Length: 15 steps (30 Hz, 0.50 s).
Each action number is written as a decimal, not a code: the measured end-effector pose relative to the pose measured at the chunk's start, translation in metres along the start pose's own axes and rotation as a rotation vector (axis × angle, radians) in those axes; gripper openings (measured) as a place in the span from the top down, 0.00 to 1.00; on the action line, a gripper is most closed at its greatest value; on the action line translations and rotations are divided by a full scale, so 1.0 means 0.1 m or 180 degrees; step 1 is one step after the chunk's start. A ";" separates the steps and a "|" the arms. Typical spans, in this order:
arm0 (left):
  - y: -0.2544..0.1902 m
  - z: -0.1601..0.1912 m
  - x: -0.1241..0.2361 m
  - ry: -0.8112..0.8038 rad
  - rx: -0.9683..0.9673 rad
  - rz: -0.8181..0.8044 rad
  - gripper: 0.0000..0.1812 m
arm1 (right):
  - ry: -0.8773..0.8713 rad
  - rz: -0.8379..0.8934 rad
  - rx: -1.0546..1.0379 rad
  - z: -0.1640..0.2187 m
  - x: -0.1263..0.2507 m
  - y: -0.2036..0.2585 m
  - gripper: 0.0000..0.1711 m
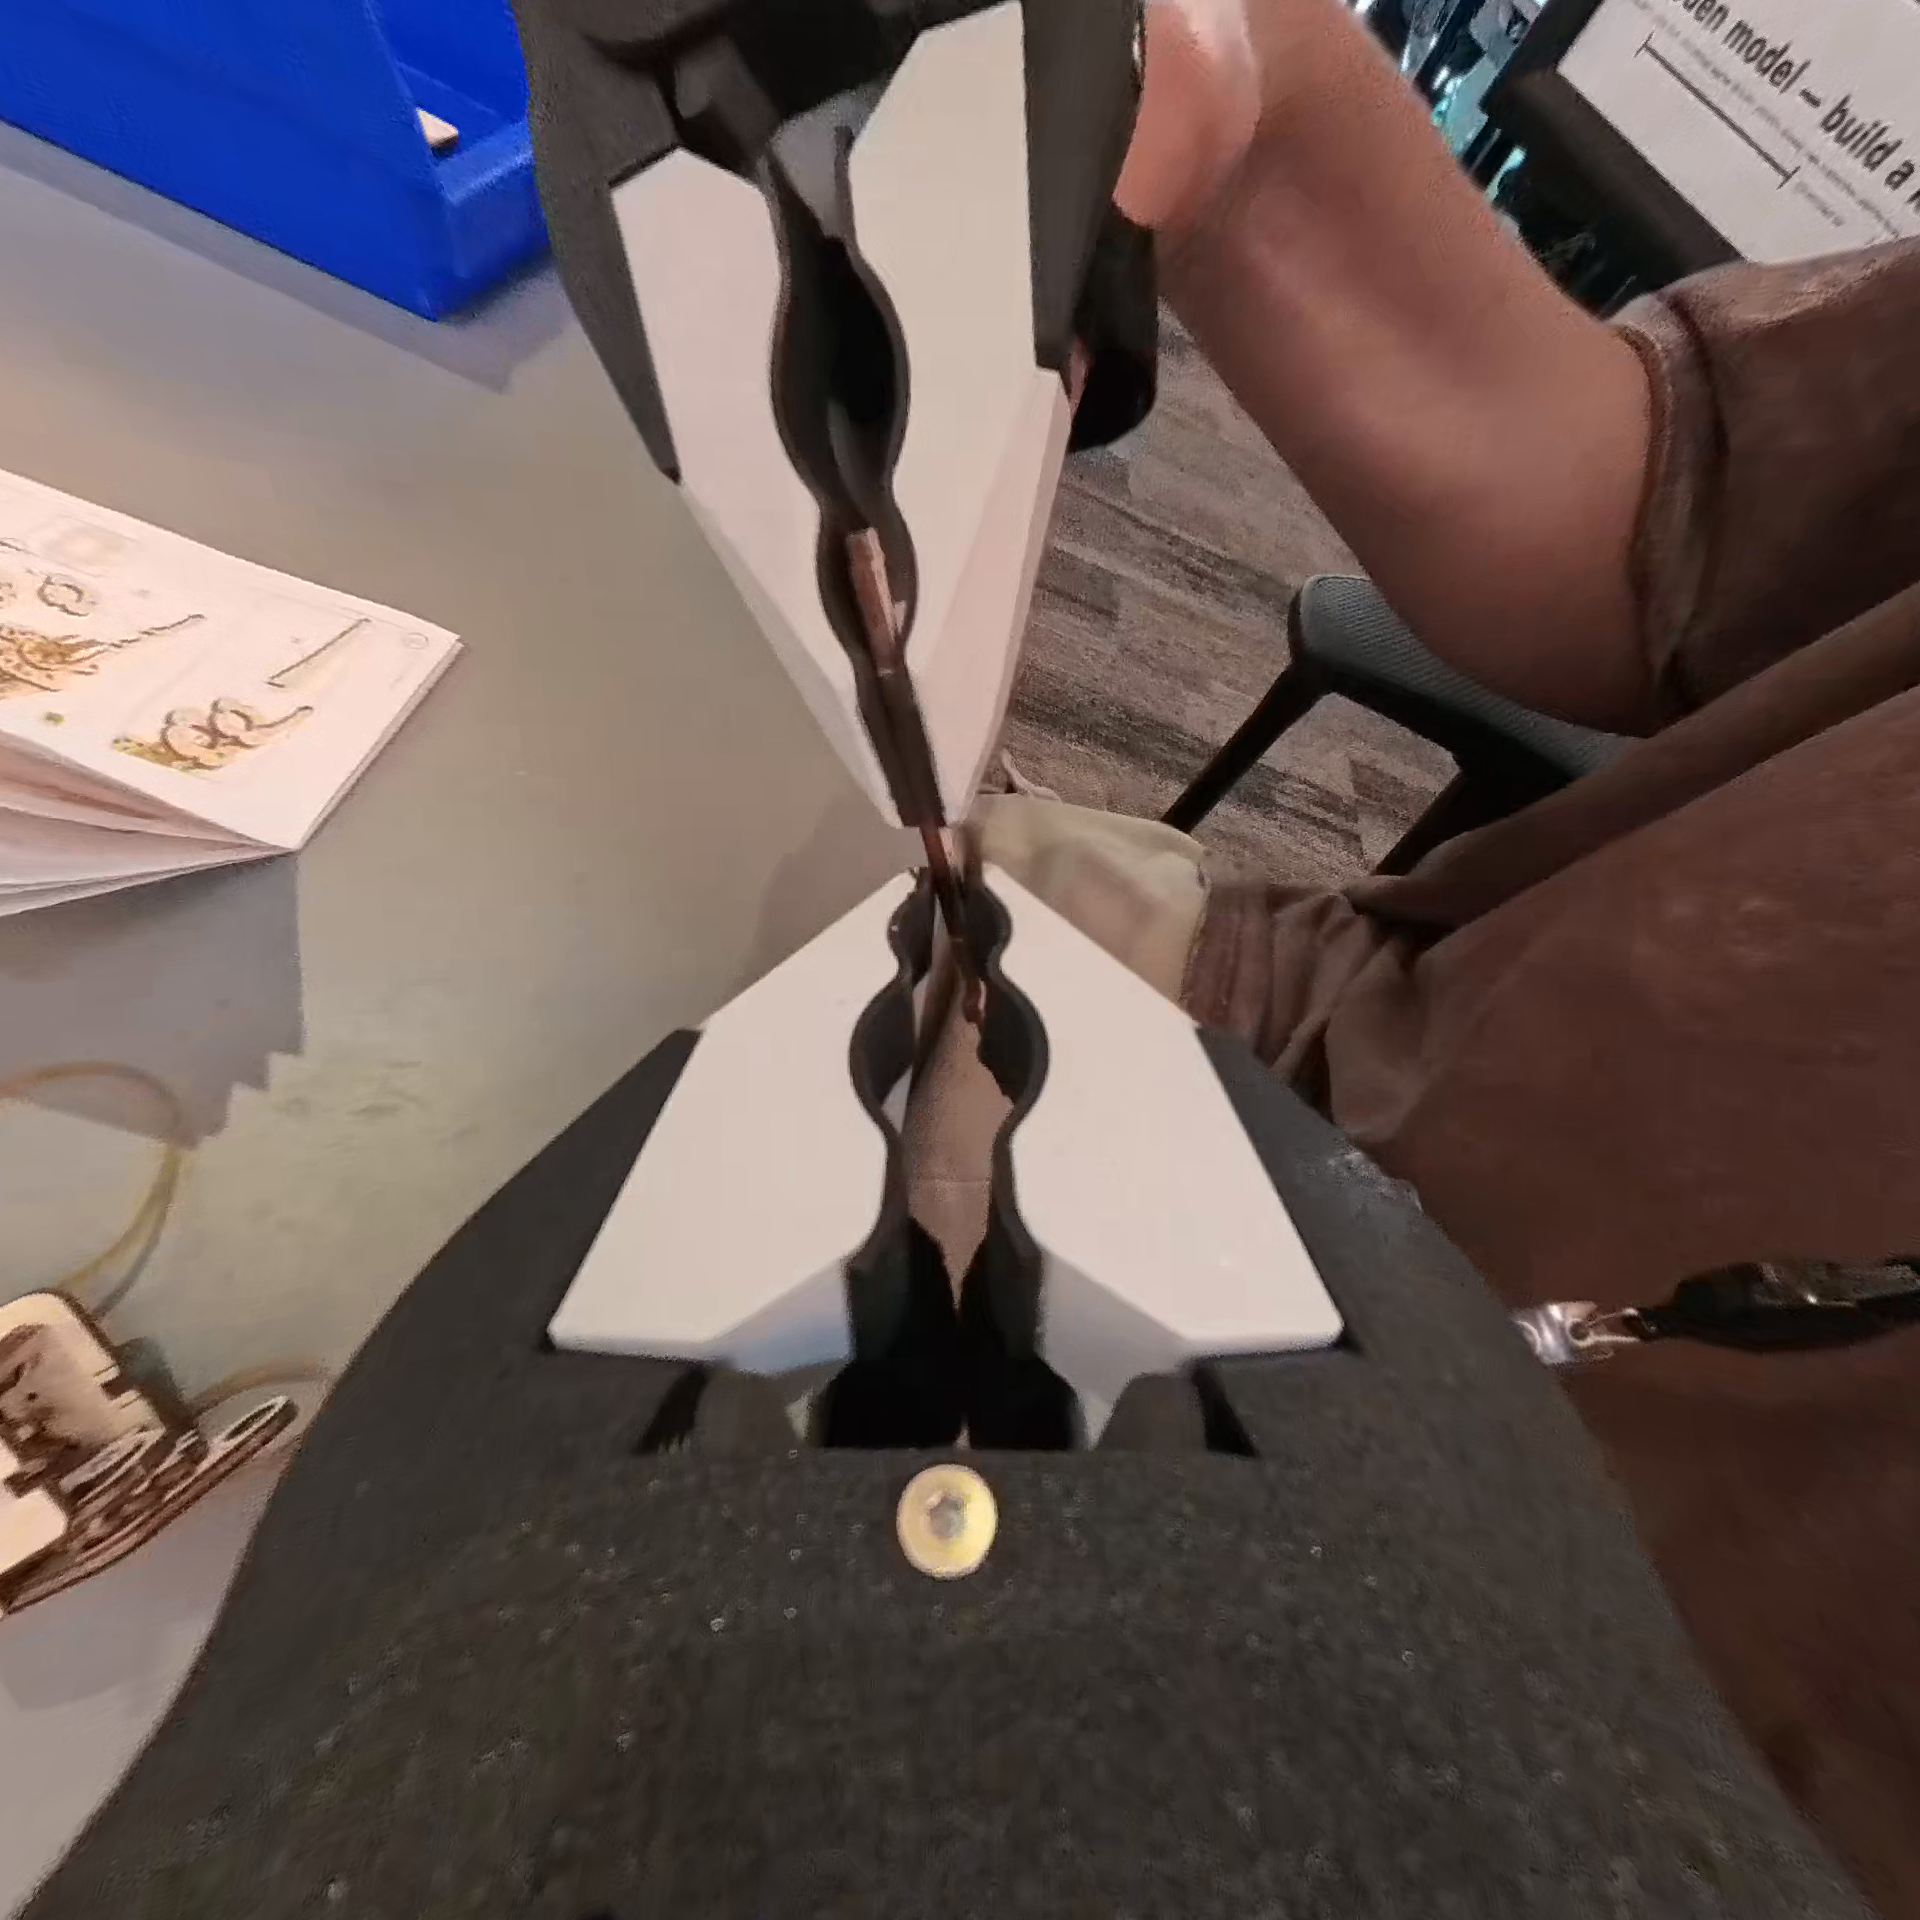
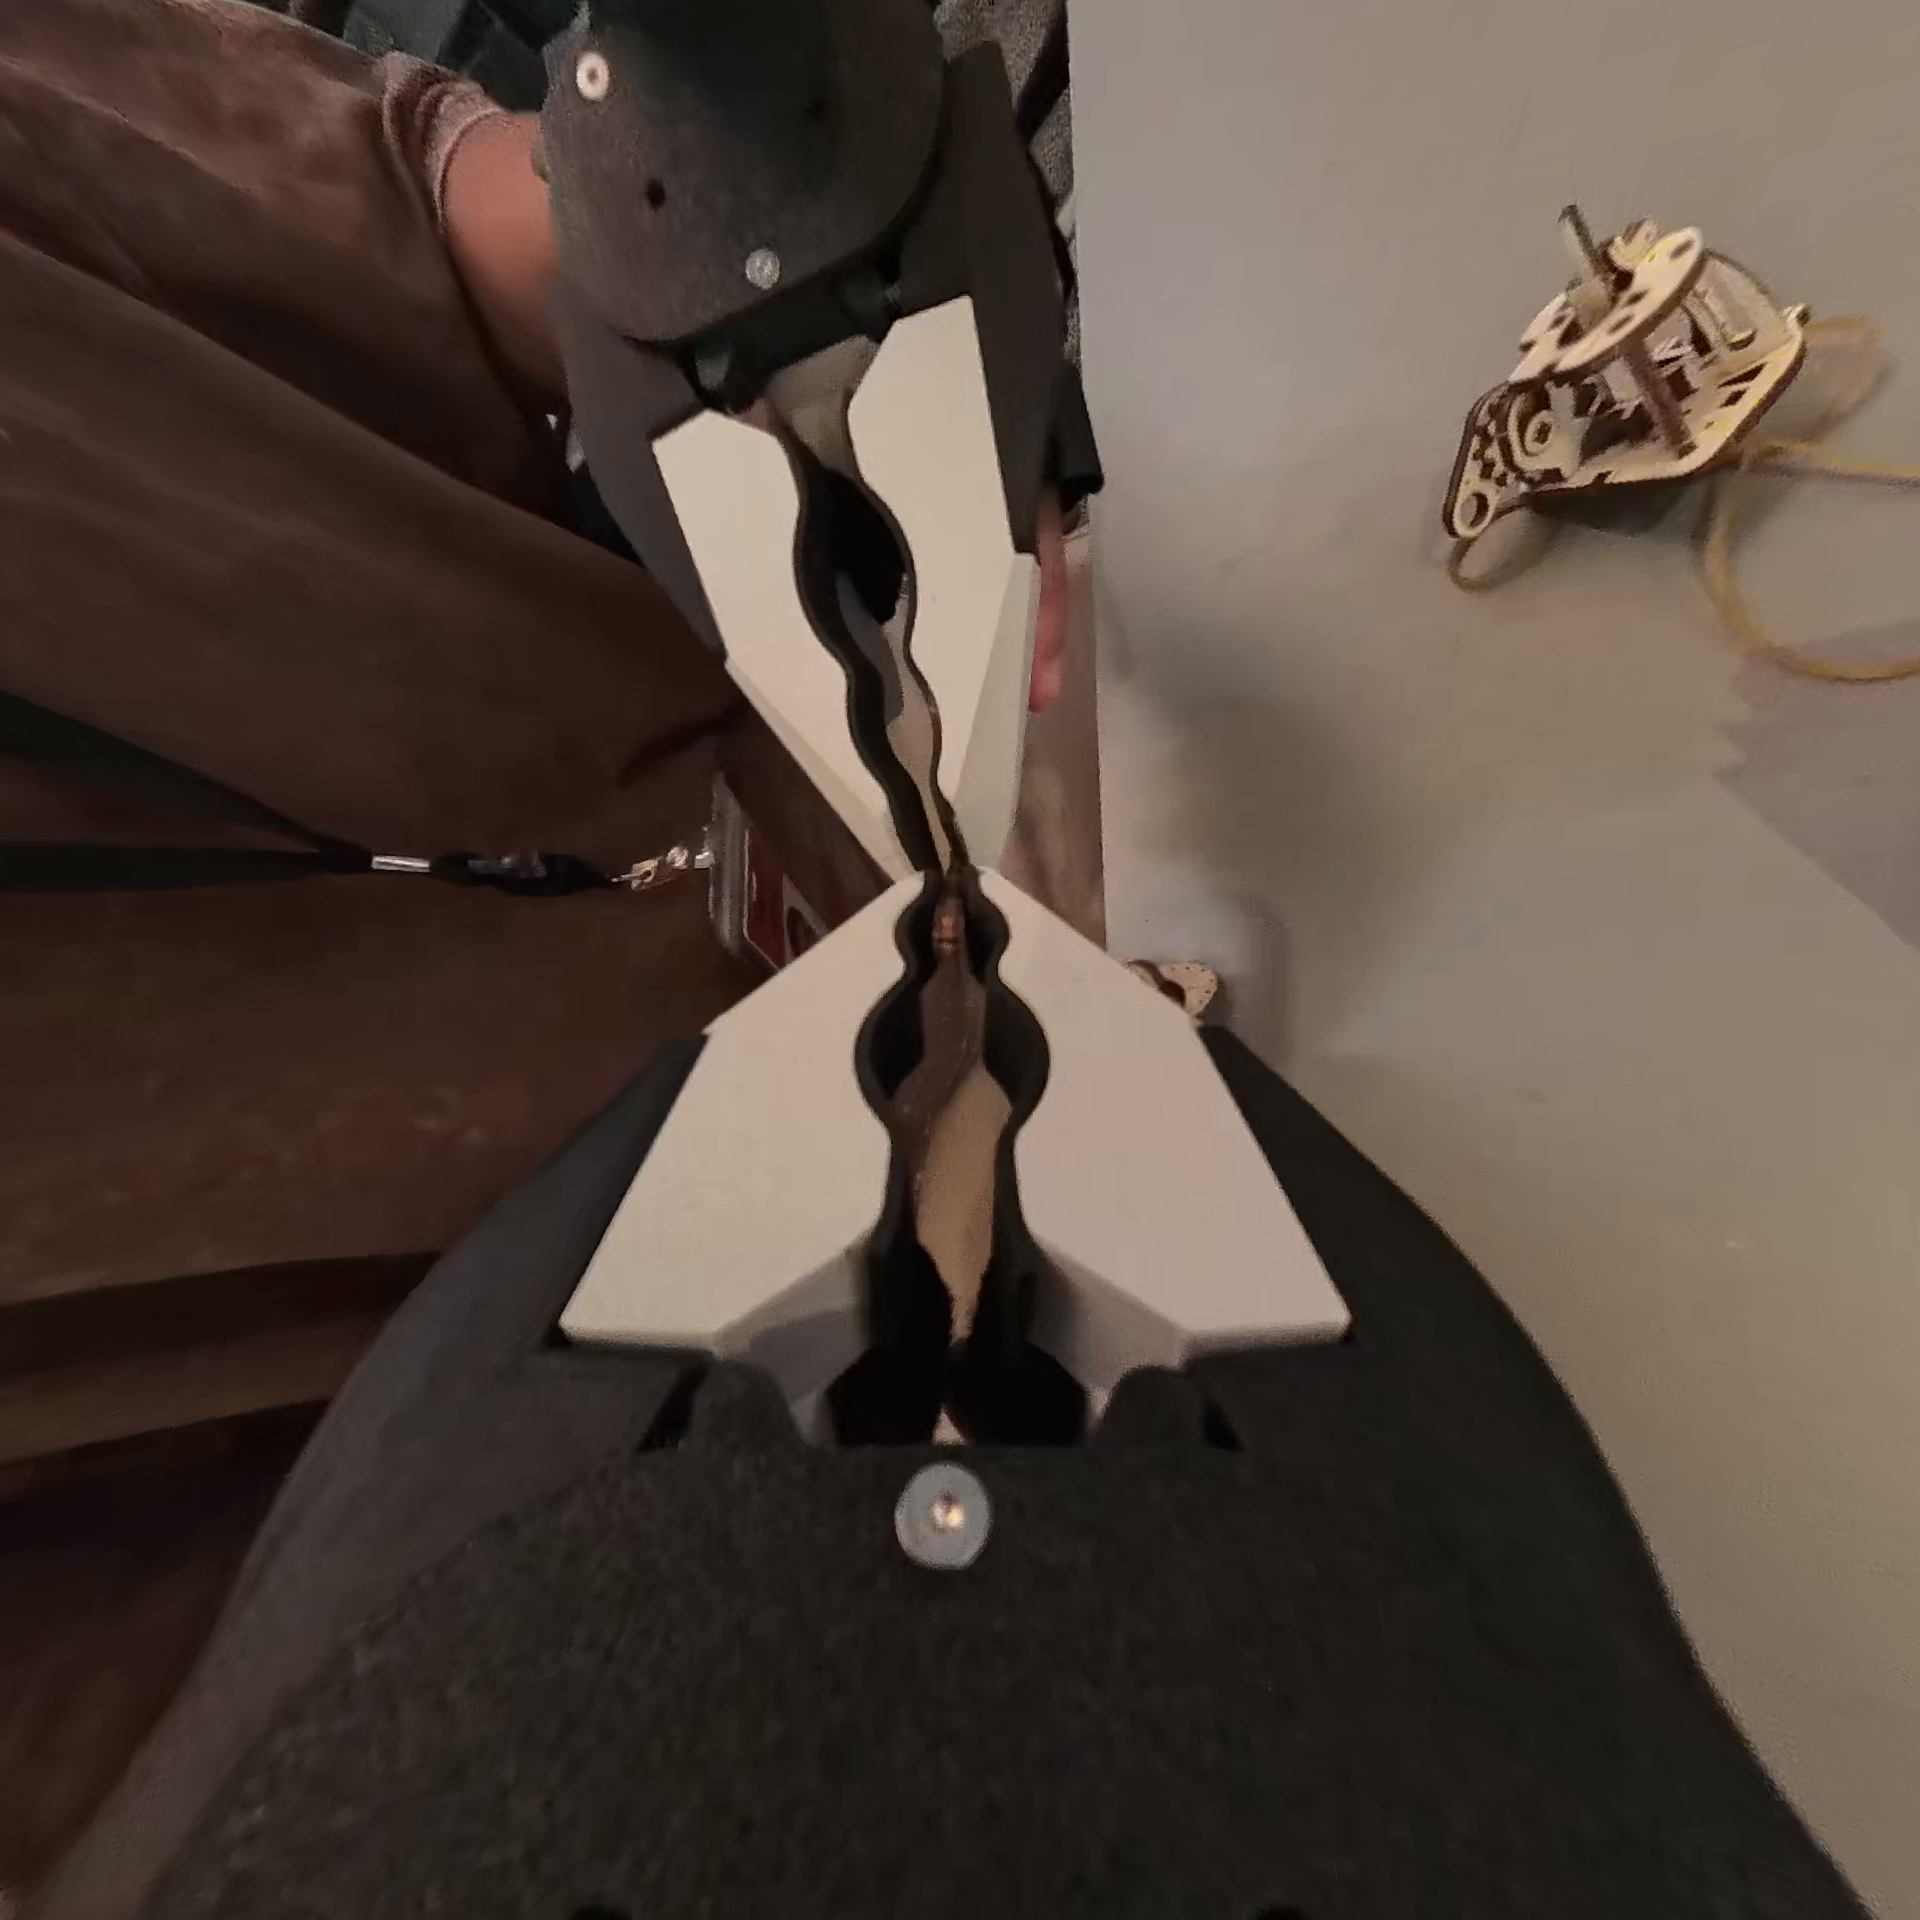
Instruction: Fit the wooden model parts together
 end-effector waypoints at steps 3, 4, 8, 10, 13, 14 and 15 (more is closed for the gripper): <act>-0.01 0.03 0.03 -0.0130 0.0057 0.0048 0.98 | -0.0041 -0.0096 -0.0023 -0.03 -0.03 -0.01 0.99; 0.00 0.05 0.04 -0.0169 0.0097 0.0050 0.98 | -0.0073 -0.0110 -0.0033 -0.02 -0.04 -0.02 0.98; 0.04 0.09 0.08 -0.0281 0.0130 -0.0028 0.99 | -0.0337 -0.0119 -0.0032 0.00 -0.06 -0.05 0.98; 0.07 0.12 0.18 -0.0434 0.0289 -0.0065 0.99 | -0.0764 0.0046 -0.0067 0.01 0.00 -0.07 0.92; 0.08 0.28 0.40 -0.0759 0.0607 -0.0304 0.99 | -0.1179 0.0647 -0.0176 0.33 0.05 -0.09 0.85; 0.07 0.35 0.45 -0.0803 0.0707 -0.0398 0.99 | -0.1127 0.0930 -0.0145 0.50 -0.02 -0.08 0.83; 0.06 0.40 0.48 -0.0844 0.0797 -0.0495 0.99 | -0.0996 0.1194 -0.0117 0.65 -0.14 -0.05 0.83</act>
Point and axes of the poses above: each gripper's, where its closed fingertips meet, x back along the fingers, z out of its underside, y = z × x across the jaws, the point moved 9 cm from there along x, back along the fingers, and after that the axes turned 14 degrees about z, right-handed, at the moved point
